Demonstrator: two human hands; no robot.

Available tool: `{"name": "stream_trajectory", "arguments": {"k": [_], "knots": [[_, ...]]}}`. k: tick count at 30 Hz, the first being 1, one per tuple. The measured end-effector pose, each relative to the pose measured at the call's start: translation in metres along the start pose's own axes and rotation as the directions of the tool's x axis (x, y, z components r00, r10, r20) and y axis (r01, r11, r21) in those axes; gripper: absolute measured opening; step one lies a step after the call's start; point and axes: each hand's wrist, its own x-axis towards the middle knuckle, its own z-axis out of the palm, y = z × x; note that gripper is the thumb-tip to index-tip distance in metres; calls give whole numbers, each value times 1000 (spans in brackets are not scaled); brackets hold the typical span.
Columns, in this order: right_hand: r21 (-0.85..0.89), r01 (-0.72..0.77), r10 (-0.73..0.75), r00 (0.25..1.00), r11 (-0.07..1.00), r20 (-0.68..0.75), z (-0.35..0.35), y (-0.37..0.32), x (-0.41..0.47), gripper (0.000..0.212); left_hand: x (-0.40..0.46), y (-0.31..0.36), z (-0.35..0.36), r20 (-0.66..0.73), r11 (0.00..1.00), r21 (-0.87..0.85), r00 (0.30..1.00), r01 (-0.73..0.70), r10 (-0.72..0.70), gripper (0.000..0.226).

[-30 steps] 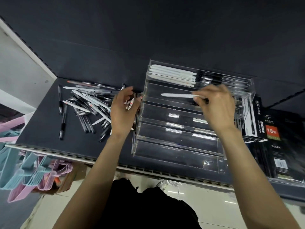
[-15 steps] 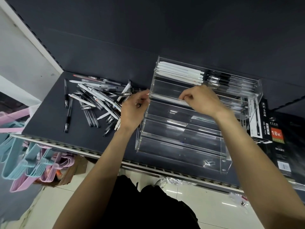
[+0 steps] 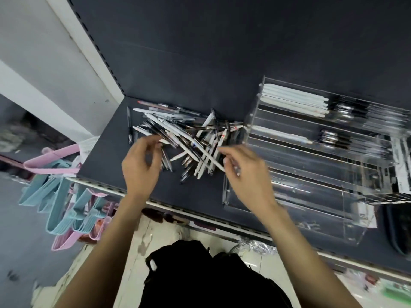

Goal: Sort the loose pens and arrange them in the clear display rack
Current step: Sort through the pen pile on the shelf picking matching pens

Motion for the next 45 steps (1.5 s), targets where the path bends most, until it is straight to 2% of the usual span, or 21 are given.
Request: {"name": "stream_trajectory", "arguments": {"k": [2,4,7,10,13,17,21,25,30,32,36,40,45], "knots": [[-135,-126,150,971,983,185,37,-2,4,35,13,-33,-8,201,988,152,979,3,-34,26],[-318,-226,315,911,921,265,62,-3,13,46,29,-58,-7,355,970,243,933,-26,-64,37],[-513,-324,500,828,795,253,85,-8,27,60,56,-82,4,517,937,290,856,-193,17,50],[-576,-402,598,776,712,198,105,-10,37,62,79,-91,15,602,895,380,797,-236,-46,53],[-579,-492,668,733,650,127,118,-11,41,62,89,-97,22,596,882,419,798,-214,-90,41],[-409,-676,762,642,613,81,119,-17,46,62,90,-101,24,626,944,276,779,-179,-35,30],[-329,-742,794,606,584,45,118,-18,46,59,82,-103,24,687,957,178,725,-228,45,35],[-312,-761,804,595,569,15,120,-14,43,52,78,-104,26,702,950,151,706,-272,90,30],[-290,-749,785,619,595,12,115,-16,39,43,78,-99,28,723,948,152,686,-280,87,24],[-302,-735,774,633,607,17,115,-15,36,39,77,-97,28,726,958,165,686,-236,43,25],[-376,-704,765,644,603,21,119,-10,29,33,75,-91,28,736,985,164,672,-54,-86,27],[-462,-652,733,680,601,-6,118,-9,20,44,72,-86,27,740,982,186,655,13,-149,27],[-605,-550,673,739,575,-33,110,-11,13,60,67,-82,20,724,980,177,662,93,-194,11]]}}
